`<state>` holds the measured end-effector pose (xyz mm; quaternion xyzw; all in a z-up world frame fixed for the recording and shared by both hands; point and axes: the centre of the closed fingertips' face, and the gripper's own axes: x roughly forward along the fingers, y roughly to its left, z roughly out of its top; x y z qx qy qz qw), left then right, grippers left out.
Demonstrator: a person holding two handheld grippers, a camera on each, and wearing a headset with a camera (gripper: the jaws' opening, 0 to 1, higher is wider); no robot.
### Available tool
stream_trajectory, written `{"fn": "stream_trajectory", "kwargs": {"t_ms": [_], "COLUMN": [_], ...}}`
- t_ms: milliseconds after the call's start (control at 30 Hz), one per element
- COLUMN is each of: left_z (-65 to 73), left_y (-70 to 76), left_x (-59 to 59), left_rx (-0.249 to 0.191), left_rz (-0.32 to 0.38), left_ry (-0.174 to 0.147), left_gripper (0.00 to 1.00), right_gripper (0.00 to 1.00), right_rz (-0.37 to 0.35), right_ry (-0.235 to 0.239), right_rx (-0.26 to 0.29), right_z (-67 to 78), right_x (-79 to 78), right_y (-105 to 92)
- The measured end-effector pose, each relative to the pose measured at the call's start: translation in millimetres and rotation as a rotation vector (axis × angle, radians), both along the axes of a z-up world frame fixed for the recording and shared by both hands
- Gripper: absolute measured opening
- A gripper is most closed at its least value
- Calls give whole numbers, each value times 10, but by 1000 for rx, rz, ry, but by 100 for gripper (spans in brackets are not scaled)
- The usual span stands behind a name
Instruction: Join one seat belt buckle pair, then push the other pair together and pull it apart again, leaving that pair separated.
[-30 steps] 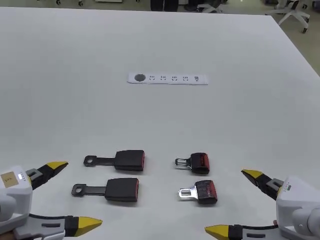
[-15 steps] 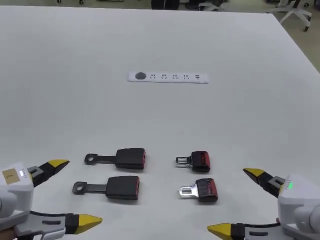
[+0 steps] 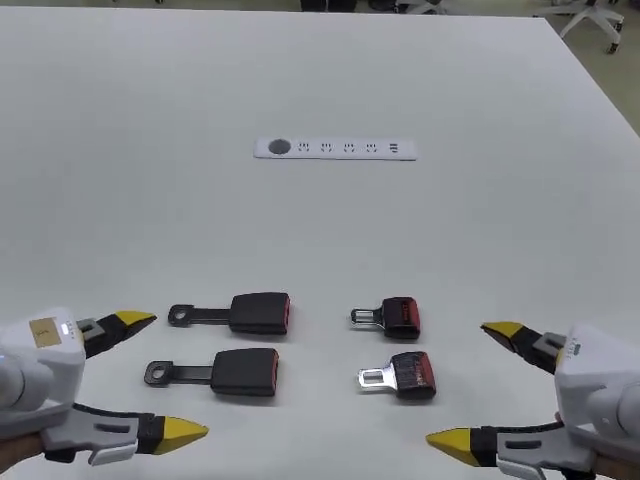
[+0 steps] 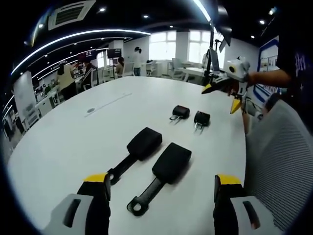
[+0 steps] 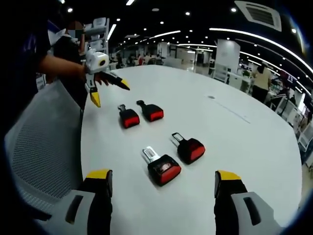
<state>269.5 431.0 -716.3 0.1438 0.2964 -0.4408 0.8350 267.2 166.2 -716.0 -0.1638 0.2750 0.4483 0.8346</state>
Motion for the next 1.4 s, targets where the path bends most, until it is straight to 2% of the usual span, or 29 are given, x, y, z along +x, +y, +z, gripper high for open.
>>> {"fn": "stream_trajectory", "kwargs": {"t_ms": [133, 267, 433, 500, 633, 800, 1067, 1300, 1400], "left_z": [-14, -52, -111, -141, -212, -266, -383, -476, -511], "left_y": [-64, -90, -130, -161, -188, -223, -257, -303, -310], "left_x": [14, 14, 4, -15, 1, 55, 129, 137, 145], "left_rx": [22, 43, 71, 73, 114, 141, 198, 241, 262], "left_rz": [-38, -79, -134, -163, -213, -256, -318, -401, -426], "left_ry": [9, 27, 50, 72, 78, 82, 107, 134, 137], "left_gripper": [87, 81, 73, 71, 65, 61, 50, 45, 45], "right_gripper": [81, 78, 70, 67, 61, 57, 51, 45, 42], "right_rz": [31, 68, 126, 155, 200, 238, 308, 353, 377], "right_ry": [13, 20, 29, 31, 32, 37, 44, 45, 47], "right_rx": [-19, -42, -68, -83, -108, -126, -166, -189, -201], "right_z": [-31, -62, -97, -124, -170, -219, -329, -371, -392], "right_x": [12, 27, 33, 34, 44, 62, 88, 138, 160], "right_y": [9, 30, 43, 46, 61, 75, 93, 134, 157]}}
